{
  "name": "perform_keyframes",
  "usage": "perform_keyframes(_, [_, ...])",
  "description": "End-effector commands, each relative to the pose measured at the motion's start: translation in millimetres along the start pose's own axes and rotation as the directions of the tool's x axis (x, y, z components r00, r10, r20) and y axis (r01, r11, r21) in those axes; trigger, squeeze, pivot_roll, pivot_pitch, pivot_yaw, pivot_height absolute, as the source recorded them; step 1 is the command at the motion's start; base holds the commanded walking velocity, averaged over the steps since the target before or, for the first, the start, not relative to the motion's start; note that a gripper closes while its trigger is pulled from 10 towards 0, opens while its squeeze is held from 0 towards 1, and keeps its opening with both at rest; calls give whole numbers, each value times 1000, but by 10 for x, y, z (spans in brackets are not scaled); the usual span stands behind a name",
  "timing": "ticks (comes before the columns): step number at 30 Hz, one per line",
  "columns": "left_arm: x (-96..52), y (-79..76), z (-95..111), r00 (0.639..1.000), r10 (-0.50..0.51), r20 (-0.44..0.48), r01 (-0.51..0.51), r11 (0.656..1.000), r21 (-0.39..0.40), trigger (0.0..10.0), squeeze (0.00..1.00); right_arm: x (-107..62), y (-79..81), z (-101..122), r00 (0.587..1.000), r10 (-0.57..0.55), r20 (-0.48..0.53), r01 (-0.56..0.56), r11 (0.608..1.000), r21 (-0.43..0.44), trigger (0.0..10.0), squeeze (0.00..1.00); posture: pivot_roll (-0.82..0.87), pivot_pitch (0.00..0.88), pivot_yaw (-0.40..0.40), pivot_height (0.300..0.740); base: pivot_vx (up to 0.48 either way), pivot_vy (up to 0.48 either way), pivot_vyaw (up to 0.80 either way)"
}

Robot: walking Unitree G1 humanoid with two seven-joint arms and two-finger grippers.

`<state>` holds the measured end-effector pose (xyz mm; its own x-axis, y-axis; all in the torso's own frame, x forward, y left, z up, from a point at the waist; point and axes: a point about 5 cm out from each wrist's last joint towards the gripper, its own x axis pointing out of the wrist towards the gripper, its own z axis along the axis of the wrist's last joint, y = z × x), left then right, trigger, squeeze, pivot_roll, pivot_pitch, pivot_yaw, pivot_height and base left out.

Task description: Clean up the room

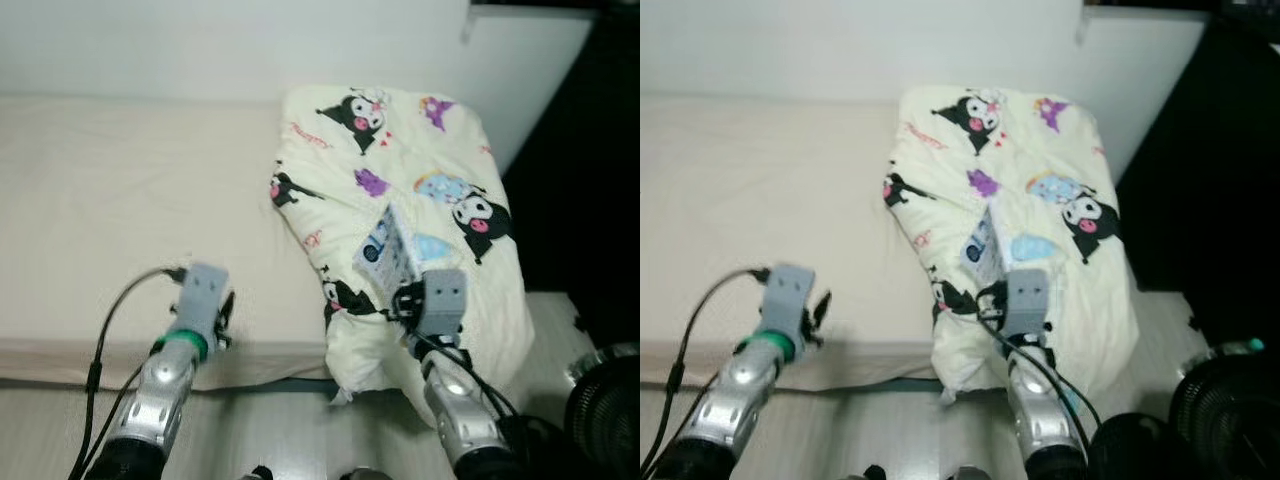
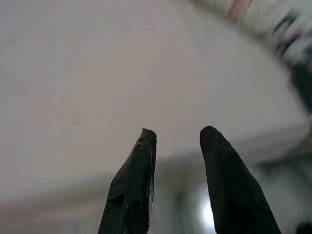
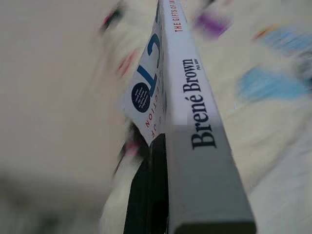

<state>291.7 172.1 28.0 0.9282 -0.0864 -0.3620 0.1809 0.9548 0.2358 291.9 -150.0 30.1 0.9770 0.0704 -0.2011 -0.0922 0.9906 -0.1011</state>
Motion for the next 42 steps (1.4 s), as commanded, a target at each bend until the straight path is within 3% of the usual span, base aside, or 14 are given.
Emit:
perform_keyframes(1, [-22,32,-205,997,14,-80,-13,1000,16,10000,0,-116,32,-284,994,22,-106,-23,1000,-6,10000,0,-56,53,48,738,0,0,725])
perform_keyframes(3, [-22,32,-205,997,14,-80,-13,1000,16,10000,0,-116,32,-284,994,22,-106,-23,1000,-6,10000,0,-56,53,48,738,0,0,725])
perform_keyframes(6, [-25,5,-361,988,-5,-156,1,1000,-25,10000,0,-181,96,-415,987,60,-150,-58,998,21,10000,0,-67,55,47,738,0,0,721])
perform_keyframes(13, [24,-25,-315,991,-16,-136,12,1000,-29,10000,0,-189,139,-408,992,47,-117,-48,999,-6,10000,0,-82,58,57,738,0,0,713])
perform_keyframes(19, [106,22,-155,997,5,-83,-10,998,-60,10000,0,-32,24,-71,999,-3,47,2,1000,26,10000,0,-80,61,70,738,0,0,700])
perform_keyframes(21, [141,17,-61,999,4,-49,-7,998,-68,10000,0,49,-36,154,990,-22,137,17,999,38,10000,0,-79,62,71,738,0,0,700])
perform_keyframes(27, [167,11,5,1000,3,-22,-4,997,-76,10000,0,95,-54,307,979,-23,202,17,999,34,10000,0,-79,63,72,738,0,0,696])
perform_keyframes(28, [200,-1,118,1000,3,19,-1,996,-91,10000,0,150,-42,557,955,-6,295,1,1000,18,10000,0,-76,64,72,738,0,0,694])
perform_keyframes(34, [216,-12,153,999,3,33,0,996,-91,10000,0,165,-32,611,949,0,316,-6,1000,16,10000,0,-76,64,72,738,0,0,695])
perform_keyframes(37, [218,-17,159,999,1,38,2,996,-85,10000,0,157,-16,595,951,0,308,-28,996,86,10000,0,-72,65,72,738,0,0,606])
perform_keyframes(40, [214,-21,150,999,-1,37,4,997,-76,10000,0,139,-19,520,961,-10,277,9,1000,5,10000,0,-74,67,74,740,0,0,450])
perform_keyframes(42, [213,-21,146,999,-1,36,3,997,-74,10000,0,136,-18,514,961,-6,275,4,1000,8,10000,0,-73,66,74,740,0,0,719])
